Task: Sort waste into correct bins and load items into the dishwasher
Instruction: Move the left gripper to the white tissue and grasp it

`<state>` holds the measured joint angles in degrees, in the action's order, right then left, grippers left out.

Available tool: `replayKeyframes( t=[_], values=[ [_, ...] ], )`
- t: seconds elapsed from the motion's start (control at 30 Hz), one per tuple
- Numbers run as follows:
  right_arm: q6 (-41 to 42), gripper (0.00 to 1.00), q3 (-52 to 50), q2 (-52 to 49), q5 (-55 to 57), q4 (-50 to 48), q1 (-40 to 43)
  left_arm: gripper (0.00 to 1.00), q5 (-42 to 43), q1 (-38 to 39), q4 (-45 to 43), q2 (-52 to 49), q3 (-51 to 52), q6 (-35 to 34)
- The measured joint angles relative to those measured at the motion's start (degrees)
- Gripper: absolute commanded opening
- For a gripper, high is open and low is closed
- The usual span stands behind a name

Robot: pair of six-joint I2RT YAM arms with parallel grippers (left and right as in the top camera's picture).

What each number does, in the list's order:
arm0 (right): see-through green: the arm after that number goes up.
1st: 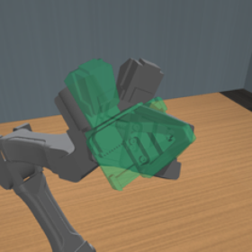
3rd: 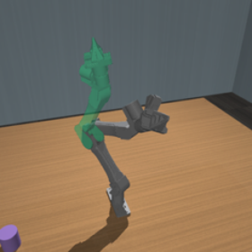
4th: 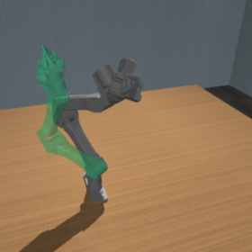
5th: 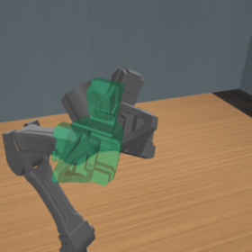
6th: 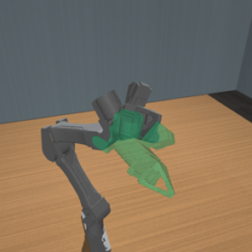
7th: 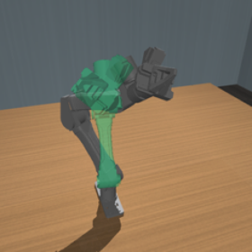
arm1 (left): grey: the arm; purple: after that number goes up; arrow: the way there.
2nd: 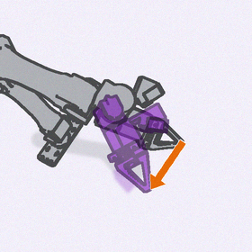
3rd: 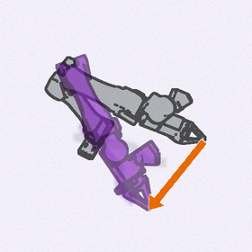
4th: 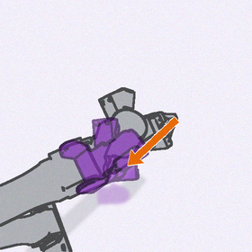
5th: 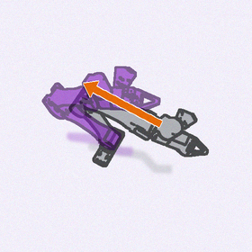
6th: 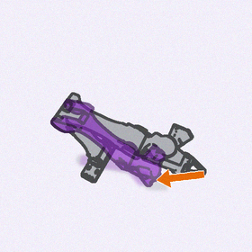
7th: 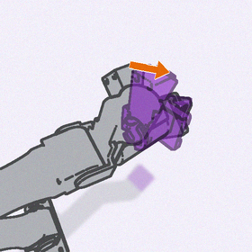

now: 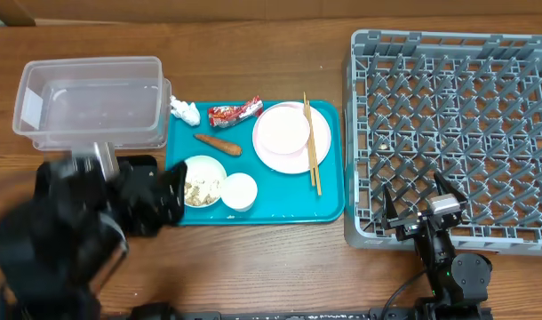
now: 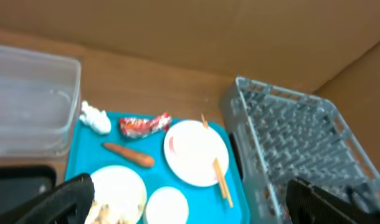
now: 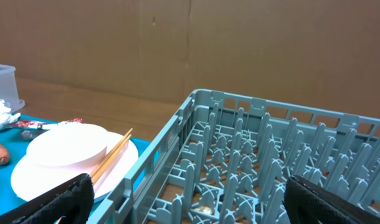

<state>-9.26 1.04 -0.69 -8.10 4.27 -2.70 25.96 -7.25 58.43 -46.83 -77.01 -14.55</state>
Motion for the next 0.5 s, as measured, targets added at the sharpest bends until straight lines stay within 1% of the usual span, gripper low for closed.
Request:
replayKeyframes(
  t=[0.07,0.1,0.17,0.2,0.23,0.27,0.33,0.37,0.43,0.47,0.5],
  values=[
    [0.0,1.00,0.0,0.0,0.0,0.0,0.0,1.00,2.8,0.0,6.9,-8.8,-9.7,0.0],
    [0.0,1.00,0.0,0.0,0.0,0.0,0.0,1.00,5.1,0.0,7.5,-13.4,-14.1,0.1],
    [0.0,1.00,0.0,0.0,0.0,0.0,0.0,1.00,8.5,0.0,7.8,-20.0,-19.5,0.2],
    [0.0,1.00,0.0,0.0,0.0,0.1,0.0,0.91,9.3,0.0,7.6,-22.1,-20.4,0.1],
    [0.0,1.00,0.0,0.0,0.0,0.0,0.0,0.70,10.1,0.0,7.2,-24.3,-21.0,0.1],
    [0.0,1.00,0.0,0.0,0.0,0.1,0.0,0.61,10.9,0.0,7.0,-25.9,-21.1,-0.1],
    [0.0,1.00,0.0,0.0,0.0,0.0,0.0,0.39,11.9,0.3,7.1,-30.3,-21.3,-1.5],
    [0.0,1.00,0.0,0.0,0.0,0.0,0.0,0.37,11.7,0.9,7.6,-32.2,-21.3,-2.3],
    [0.0,1.00,0.0,0.0,0.0,0.0,0.0,0.38,8.4,3.8,8.4,-36.1,-21.3,-5.0],
    [0.0,1.00,0.0,0.0,0.0,0.0,0.0,0.38,6.1,5.3,8.6,-37.3,-21.3,-6.5],
    [0.0,1.00,0.0,0.0,0.0,0.0,0.0,0.38,1.5,8.7,8.7,-38.9,-21.3,-8.7]
  ],
)
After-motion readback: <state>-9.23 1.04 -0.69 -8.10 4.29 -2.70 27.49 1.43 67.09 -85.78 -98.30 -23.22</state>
